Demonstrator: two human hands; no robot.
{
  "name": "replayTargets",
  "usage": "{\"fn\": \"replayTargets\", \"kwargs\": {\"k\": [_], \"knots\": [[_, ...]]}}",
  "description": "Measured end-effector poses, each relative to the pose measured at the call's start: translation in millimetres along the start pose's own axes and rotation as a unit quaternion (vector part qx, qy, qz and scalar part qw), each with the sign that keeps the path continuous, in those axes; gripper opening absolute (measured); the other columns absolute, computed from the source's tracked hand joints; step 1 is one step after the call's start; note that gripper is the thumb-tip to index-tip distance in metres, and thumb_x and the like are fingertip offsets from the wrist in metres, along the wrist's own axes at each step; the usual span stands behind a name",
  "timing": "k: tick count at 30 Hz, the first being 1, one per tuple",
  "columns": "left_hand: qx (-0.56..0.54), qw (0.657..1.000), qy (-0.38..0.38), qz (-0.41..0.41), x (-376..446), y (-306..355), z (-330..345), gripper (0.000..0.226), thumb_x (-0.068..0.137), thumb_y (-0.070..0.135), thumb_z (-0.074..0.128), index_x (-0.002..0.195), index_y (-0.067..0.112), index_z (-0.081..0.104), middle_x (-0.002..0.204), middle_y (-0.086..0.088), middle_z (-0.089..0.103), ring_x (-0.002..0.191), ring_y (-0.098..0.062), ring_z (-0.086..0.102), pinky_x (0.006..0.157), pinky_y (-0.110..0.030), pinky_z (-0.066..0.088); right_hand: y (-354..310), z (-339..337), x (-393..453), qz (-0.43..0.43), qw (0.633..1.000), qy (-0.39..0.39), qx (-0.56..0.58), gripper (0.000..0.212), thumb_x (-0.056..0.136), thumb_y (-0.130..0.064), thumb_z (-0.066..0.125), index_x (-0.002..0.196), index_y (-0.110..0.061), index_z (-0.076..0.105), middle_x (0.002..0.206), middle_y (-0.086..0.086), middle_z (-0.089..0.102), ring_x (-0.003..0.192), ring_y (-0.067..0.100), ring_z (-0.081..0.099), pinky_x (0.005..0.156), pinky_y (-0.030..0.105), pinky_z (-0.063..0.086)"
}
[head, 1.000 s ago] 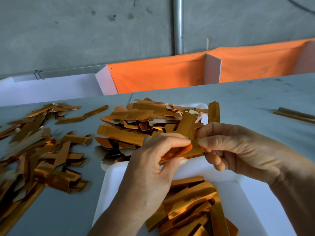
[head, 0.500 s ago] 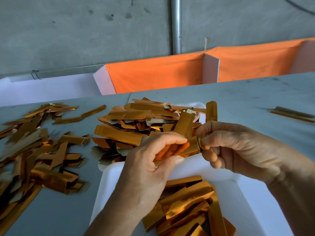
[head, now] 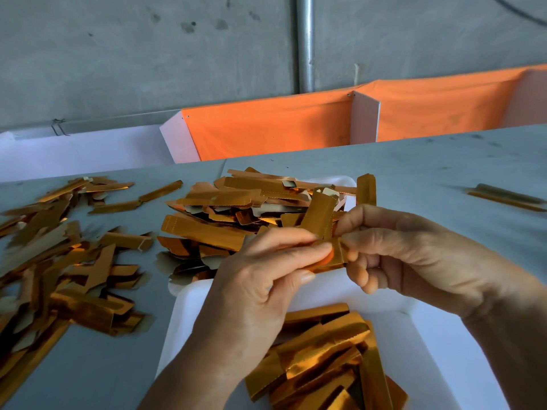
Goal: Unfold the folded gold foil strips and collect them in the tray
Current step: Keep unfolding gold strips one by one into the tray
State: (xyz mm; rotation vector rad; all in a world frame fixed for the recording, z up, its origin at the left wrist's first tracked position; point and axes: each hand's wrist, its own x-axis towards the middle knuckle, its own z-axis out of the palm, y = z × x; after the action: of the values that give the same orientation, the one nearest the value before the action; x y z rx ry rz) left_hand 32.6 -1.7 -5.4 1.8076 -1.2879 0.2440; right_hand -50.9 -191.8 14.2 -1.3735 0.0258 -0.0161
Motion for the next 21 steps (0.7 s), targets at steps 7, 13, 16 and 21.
{"fn": "replayTargets", "kwargs": {"k": [7,13,16,21], "knots": [[-0.106,0.994,-0.014,-0.034,1,1,-1,0.034,0.081,0.015,0.063,0.113,0.028,0.067,0.117,0.015,0.062,0.115,-0.012,0.057,0.091,-0.017,0.047,4,-3,2,0.013,0.996,-0.033,0.076,0.034,0.061,-0.023,0.089,0.086,-0.013,0.068,0.062,0.002,0.053,0.046,0.011,0.05,0.044,0.019,0.044],[-0.194,0.978,-0.016,-0.074,0,0,2,0.035,0.079,0.019,0.064,0.11,0.034,0.068,0.118,0.015,0.063,0.118,-0.014,0.055,0.096,-0.024,0.047,4,6,4,0.008,0.997,-0.007,0.081,0.012,0.074,-0.023,0.078,0.078,-0.016,0.069,0.061,0.002,0.057,0.051,0.011,0.059,0.046,0.02,0.05],[-0.23,0.97,-0.021,-0.082,1,1,3,0.035,0.078,0.023,0.064,0.111,0.035,0.066,0.118,0.017,0.064,0.118,-0.007,0.056,0.094,-0.017,0.046,3,7,4,0.007,0.993,-0.025,0.115,0.017,0.069,-0.024,0.074,0.081,-0.013,0.068,0.063,0.005,0.059,0.055,0.013,0.062,0.05,0.021,0.052],[-0.235,0.968,-0.01,-0.093,-1,0,2,0.036,0.078,0.017,0.066,0.11,0.035,0.067,0.116,0.014,0.065,0.115,-0.009,0.058,0.093,-0.023,0.049,2,12,5,-0.017,0.998,-0.005,0.065,0.007,0.07,-0.022,0.069,0.075,-0.017,0.069,0.06,0.006,0.063,0.053,0.013,0.063,0.051,0.022,0.053]]}}
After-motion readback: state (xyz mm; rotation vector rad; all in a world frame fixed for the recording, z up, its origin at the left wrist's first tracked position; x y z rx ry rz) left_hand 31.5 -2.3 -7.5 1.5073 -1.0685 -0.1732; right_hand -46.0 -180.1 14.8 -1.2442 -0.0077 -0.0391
